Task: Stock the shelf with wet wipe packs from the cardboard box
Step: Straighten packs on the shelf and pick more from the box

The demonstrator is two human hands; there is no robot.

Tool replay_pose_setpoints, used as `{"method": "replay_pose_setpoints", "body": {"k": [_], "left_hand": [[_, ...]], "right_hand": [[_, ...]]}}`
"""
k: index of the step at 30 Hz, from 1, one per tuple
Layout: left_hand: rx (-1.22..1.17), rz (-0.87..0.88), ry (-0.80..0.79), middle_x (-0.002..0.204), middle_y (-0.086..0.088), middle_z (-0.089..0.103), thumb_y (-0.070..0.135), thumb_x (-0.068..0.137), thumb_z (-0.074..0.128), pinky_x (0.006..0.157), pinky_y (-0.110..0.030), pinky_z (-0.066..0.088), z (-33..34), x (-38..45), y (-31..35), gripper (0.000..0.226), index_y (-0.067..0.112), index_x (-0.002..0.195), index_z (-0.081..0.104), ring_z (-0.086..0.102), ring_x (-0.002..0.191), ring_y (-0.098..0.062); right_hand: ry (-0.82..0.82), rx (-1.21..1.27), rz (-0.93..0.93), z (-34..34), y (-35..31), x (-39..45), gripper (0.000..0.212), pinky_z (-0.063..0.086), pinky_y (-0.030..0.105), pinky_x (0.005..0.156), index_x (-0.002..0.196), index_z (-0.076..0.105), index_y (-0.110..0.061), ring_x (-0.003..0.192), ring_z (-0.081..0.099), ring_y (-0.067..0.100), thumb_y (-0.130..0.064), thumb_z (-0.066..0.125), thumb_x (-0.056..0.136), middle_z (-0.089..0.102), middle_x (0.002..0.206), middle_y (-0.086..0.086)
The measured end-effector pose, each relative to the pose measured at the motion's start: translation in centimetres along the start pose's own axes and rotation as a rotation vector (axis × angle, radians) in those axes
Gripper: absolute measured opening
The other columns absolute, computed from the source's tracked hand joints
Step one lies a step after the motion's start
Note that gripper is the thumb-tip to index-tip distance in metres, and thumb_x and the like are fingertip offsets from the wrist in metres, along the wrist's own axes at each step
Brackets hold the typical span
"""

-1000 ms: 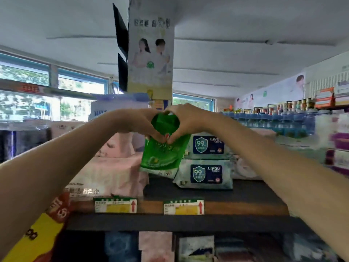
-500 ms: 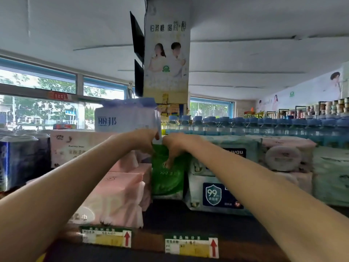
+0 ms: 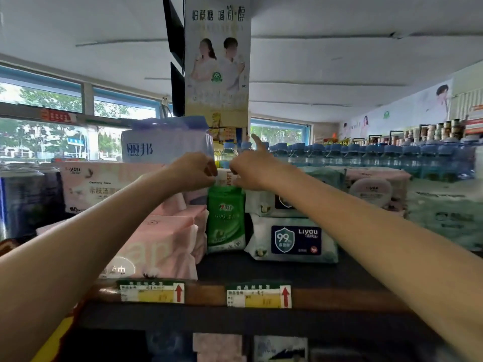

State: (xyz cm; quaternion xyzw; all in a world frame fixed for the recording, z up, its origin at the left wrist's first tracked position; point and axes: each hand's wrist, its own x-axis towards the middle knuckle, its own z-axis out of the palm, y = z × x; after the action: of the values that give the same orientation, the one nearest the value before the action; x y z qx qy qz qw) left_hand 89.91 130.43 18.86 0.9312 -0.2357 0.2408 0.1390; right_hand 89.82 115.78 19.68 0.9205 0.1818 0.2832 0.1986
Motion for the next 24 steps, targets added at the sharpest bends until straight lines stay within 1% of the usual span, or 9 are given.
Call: {"method": "replay_pose_setpoints", "body": {"k": [5,7,8,10,12,16,19,22,24], "left_hand": [[-0.131,0.212,0.155,0.109,-0.007,0.067,0.012,0.089,0.053,0.085,-0.027,0.047,1.7,-2.9,6.6,0.022,0.008,0.109,0.062,0.062,0.096,-0.019],[-0.226,0.326,0.167,0.107,-0.005,0.067,0.013,0.088,0.052,0.084,-0.029,0.050,3.2,-4.3,10.7,0.024,0.011,0.112,0.057,0.062,0.094,-0.018],[-0.284,0.385,0.152,0.106,-0.005,0.066,0.014,0.088,0.052,0.084,-0.032,0.051,4.1,-5.2,13.0,0.027,0.011,0.114,0.055,0.062,0.093,-0.019],[-0.407,0.500,0.086,0.103,-0.005,0.065,0.014,0.088,0.053,0.081,-0.035,0.051,6.5,-7.3,17.7,0.030,0.010,0.117,0.050,0.061,0.089,-0.020],[-0.493,0.628,-0.032,0.102,-0.005,0.065,0.012,0.088,0.052,0.081,-0.038,0.050,9.4,-9.7,22.8,0.030,0.009,0.117,0.048,0.061,0.090,-0.023],[-0.457,0.922,-0.345,0.110,-0.007,0.064,0.016,0.091,0.051,0.087,-0.041,0.050,14.4,-16.2,34.4,0.035,0.009,0.124,0.043,0.061,0.099,-0.026],[-0.484,1.131,-0.467,0.109,-0.015,0.063,0.015,0.089,0.051,0.083,-0.044,0.050,15.9,-23.3,43.3,0.036,0.004,0.123,0.044,0.060,0.099,-0.032],[-0.515,1.324,-0.571,0.106,-0.017,0.064,0.013,0.087,0.051,0.085,-0.045,0.049,16.1,-32.4,51.3,0.033,0.002,0.118,0.046,0.060,0.100,-0.034],[-0.529,1.458,-0.630,0.108,-0.015,0.065,0.014,0.087,0.052,0.088,-0.042,0.048,16.4,-39.2,55.5,0.035,0.005,0.120,0.046,0.060,0.103,-0.033]], "right_hand": [[0.041,-0.003,0.156,-3.0,2.0,-10.6,0.027,-0.004,0.048,0.116,0.106,0.060,-0.014,0.117,0.051,0.020,-0.033,0.045,0.094,0.064,0.107,0.004],[-0.031,0.077,0.273,-3.7,3.3,-16.4,0.026,0.008,0.044,0.115,0.101,0.062,-0.014,0.111,0.054,0.020,-0.035,0.047,0.093,0.066,0.103,0.002],[-0.087,0.156,0.330,-3.9,3.9,-20.0,0.024,0.022,0.037,0.109,0.097,0.062,-0.015,0.107,0.055,0.019,-0.035,0.049,0.093,0.066,0.099,-0.001],[-0.231,0.315,0.451,-4.2,4.7,-28.1,0.017,0.039,0.021,0.084,0.093,0.063,-0.020,0.098,0.058,0.014,-0.033,0.053,0.092,0.064,0.093,-0.008],[-0.351,0.387,0.618,-4.6,5.2,-36.6,0.018,0.045,0.022,0.078,0.099,0.067,-0.021,0.092,0.060,0.009,-0.032,0.055,0.091,0.067,0.098,-0.008],[-0.485,0.345,0.985,-7.0,4.6,-53.1,0.019,0.039,0.015,0.064,0.097,0.069,-0.016,0.086,0.058,0.007,-0.029,0.057,0.091,0.066,0.094,-0.004],[-0.622,0.326,1.214,-11.0,1.5,-63.8,0.013,0.040,0.012,0.062,0.096,0.065,-0.021,0.080,0.058,0.008,-0.028,0.055,0.092,0.061,0.084,-0.012],[-0.764,0.354,1.429,-15.5,-3.5,-74.4,0.007,0.042,0.007,0.059,0.093,0.061,-0.027,0.071,0.055,-0.002,-0.029,0.054,0.092,0.058,0.077,-0.021],[-0.825,0.366,1.564,-17.9,-7.8,-81.9,0.008,0.051,0.021,0.072,0.091,0.064,-0.021,0.073,0.063,0.012,-0.024,0.056,0.091,0.065,0.077,-0.009]]}}
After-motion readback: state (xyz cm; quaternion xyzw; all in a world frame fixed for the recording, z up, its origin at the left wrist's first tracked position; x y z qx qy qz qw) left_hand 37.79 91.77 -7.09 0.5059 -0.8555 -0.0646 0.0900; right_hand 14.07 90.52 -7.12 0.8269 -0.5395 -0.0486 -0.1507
